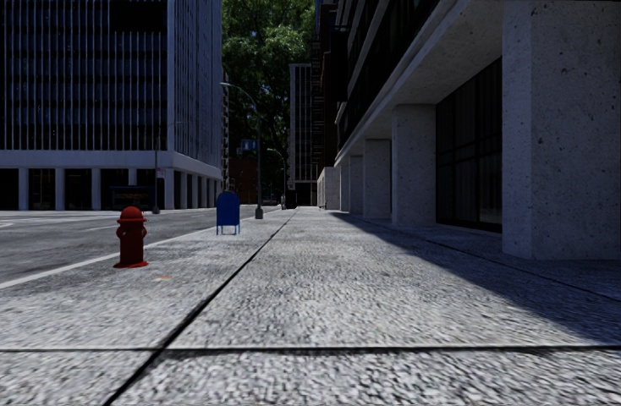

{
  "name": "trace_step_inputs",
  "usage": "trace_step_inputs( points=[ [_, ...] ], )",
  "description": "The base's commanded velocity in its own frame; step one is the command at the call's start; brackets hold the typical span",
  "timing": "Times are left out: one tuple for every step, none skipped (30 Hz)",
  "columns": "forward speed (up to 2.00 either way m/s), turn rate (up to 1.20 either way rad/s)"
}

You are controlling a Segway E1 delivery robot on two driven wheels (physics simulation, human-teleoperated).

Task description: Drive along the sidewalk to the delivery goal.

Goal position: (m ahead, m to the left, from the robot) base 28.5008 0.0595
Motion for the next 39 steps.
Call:
trace_step_inputs(
  points=[
    [2.00, 0.00],
    [2.00, 0.00],
    [2.00, 0.00],
    [2.00, 0.00],
    [2.00, 0.00],
    [2.00, 0.00],
    [2.00, 0.00],
    [2.00, 0.00],
    [2.00, 0.00],
    [2.00, 0.00],
    [2.00, 0.00],
    [2.00, 0.00],
    [2.00, 0.00],
    [2.00, 0.00],
    [2.00, 0.00],
    [2.00, 0.00],
    [2.00, 0.00],
    [2.00, 0.00],
    [2.00, 0.00],
    [2.00, 0.00],
    [2.00, 0.00],
    [2.00, 0.00],
    [2.00, 0.00],
    [2.00, 0.00],
    [2.00, 0.00],
    [2.00, 0.00],
    [2.00, 0.00],
    [2.00, 0.00],
    [2.00, 0.00],
    [2.00, 0.00],
    [2.00, 0.00],
    [2.00, 0.00],
    [2.00, 0.00],
    [2.00, 0.00],
    [2.00, 0.00],
    [2.00, 0.00],
    [2.00, 0.00],
    [2.00, 0.00],
    [2.00, 0.00]
  ],
)
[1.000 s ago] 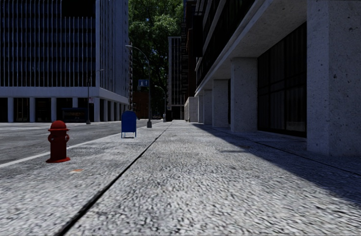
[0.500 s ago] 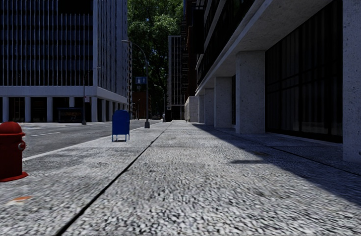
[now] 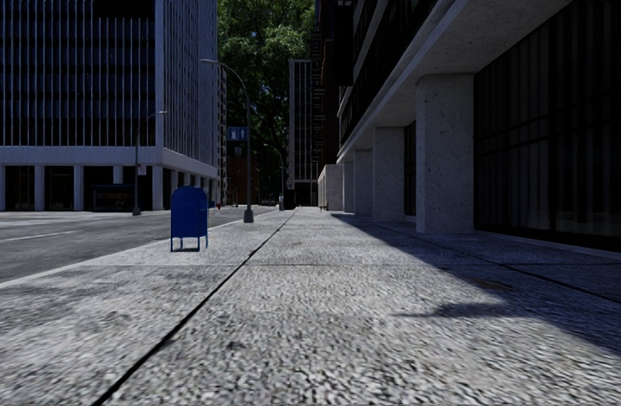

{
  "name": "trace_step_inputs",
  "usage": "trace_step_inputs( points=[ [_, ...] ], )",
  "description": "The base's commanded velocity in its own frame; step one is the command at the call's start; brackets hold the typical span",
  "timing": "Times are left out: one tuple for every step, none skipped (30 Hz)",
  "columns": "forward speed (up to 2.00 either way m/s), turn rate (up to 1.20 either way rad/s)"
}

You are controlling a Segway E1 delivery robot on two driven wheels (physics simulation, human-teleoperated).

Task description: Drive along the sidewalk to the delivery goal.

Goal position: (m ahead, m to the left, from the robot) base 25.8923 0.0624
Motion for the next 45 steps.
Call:
trace_step_inputs(
  points=[
    [2.00, 0.00],
    [2.00, 0.00],
    [2.00, 0.00],
    [2.00, 0.00],
    [2.00, 0.00],
    [2.00, 0.00],
    [2.00, 0.00],
    [2.00, 0.00],
    [2.00, 0.00],
    [2.00, 0.00],
    [2.00, 0.00],
    [2.00, 0.00],
    [2.00, 0.00],
    [2.00, 0.00],
    [2.00, 0.00],
    [2.00, 0.00],
    [2.00, 0.00],
    [2.00, 0.00],
    [2.00, 0.00],
    [2.00, 0.00],
    [2.00, 0.00],
    [2.00, 0.00],
    [2.00, 0.00],
    [2.00, 0.00],
    [2.00, 0.00],
    [2.00, 0.00],
    [2.00, 0.00],
    [2.00, 0.00],
    [2.00, 0.00],
    [2.00, 0.00],
    [2.00, 0.00],
    [2.00, 0.00],
    [2.00, 0.00],
    [2.00, 0.00],
    [2.00, 0.00],
    [2.00, 0.00],
    [2.00, 0.00],
    [2.00, 0.00],
    [2.00, 0.00],
    [2.00, 0.00],
    [2.00, 0.00],
    [2.00, 0.00],
    [2.00, 0.00],
    [2.00, 0.00],
    [2.00, 0.00]
  ],
)
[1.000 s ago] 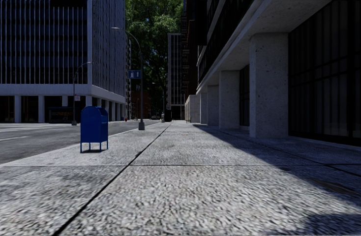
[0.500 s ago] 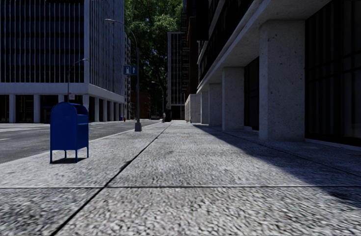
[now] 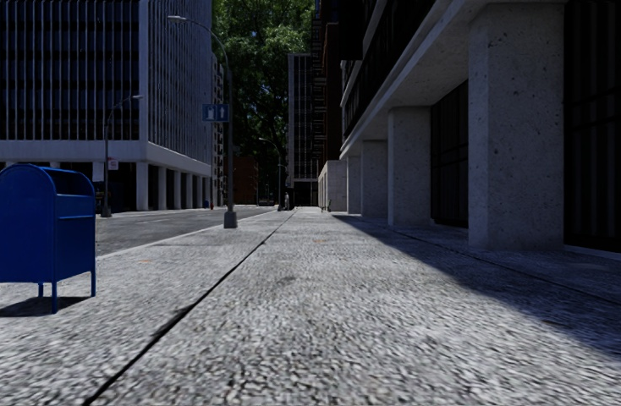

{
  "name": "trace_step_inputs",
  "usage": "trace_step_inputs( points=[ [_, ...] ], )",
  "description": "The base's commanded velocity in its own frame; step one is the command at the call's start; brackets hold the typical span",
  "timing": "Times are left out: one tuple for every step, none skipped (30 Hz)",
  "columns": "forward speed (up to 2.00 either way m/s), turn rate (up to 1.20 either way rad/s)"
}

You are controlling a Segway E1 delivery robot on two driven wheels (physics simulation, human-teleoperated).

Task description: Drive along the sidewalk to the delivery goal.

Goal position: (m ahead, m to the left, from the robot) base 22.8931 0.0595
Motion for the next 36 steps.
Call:
trace_step_inputs(
  points=[
    [2.00, 0.00],
    [2.00, 0.00],
    [2.00, 0.00],
    [2.00, 0.00],
    [2.00, 0.00],
    [2.00, 0.00],
    [2.00, 0.00],
    [2.00, 0.00],
    [2.00, 0.00],
    [2.00, 0.00],
    [2.00, 0.00],
    [2.00, 0.00],
    [2.00, 0.00],
    [2.00, 0.00],
    [2.00, 0.00],
    [2.00, 0.00],
    [2.00, 0.00],
    [2.00, 0.00],
    [2.00, 0.00],
    [2.00, 0.00],
    [2.00, 0.00],
    [2.00, 0.00],
    [2.00, 0.00],
    [2.00, 0.00],
    [2.00, 0.00],
    [2.00, 0.00],
    [2.00, 0.00],
    [2.00, 0.00],
    [2.00, 0.00],
    [2.00, 0.00],
    [2.00, 0.00],
    [2.00, 0.00],
    [2.00, 0.00],
    [2.00, 0.00],
    [2.00, 0.00],
    [2.00, 0.00]
  ],
)
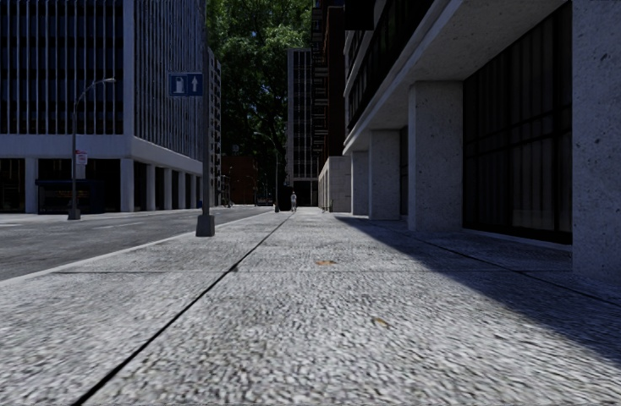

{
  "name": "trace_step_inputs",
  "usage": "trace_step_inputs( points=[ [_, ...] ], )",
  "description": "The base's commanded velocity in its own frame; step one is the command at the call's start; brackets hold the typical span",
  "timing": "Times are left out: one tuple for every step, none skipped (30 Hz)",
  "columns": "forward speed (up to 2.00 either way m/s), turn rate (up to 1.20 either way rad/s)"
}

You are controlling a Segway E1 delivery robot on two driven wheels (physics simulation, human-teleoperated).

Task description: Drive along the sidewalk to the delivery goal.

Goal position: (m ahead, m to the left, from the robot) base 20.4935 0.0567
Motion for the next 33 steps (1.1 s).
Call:
trace_step_inputs(
  points=[
    [2.00, 0.00],
    [2.00, 0.00],
    [2.00, 0.00],
    [2.00, 0.00],
    [2.00, 0.00],
    [2.00, 0.00],
    [2.00, 0.00],
    [2.00, 0.00],
    [2.00, 0.00],
    [2.00, 0.00],
    [2.00, 0.00],
    [2.00, 0.00],
    [2.00, 0.00],
    [2.00, 0.00],
    [2.00, 0.00],
    [2.00, 0.00],
    [2.00, 0.00],
    [2.00, 0.00],
    [2.00, 0.00],
    [2.00, 0.00],
    [2.00, 0.00],
    [2.00, 0.00],
    [2.00, 0.00],
    [2.00, 0.00],
    [2.00, 0.00],
    [2.00, 0.00],
    [2.00, 0.00],
    [2.00, 0.00],
    [2.00, 0.00],
    [2.00, 0.00],
    [2.00, 0.00],
    [2.00, 0.00],
    [2.00, 0.00]
  ],
)
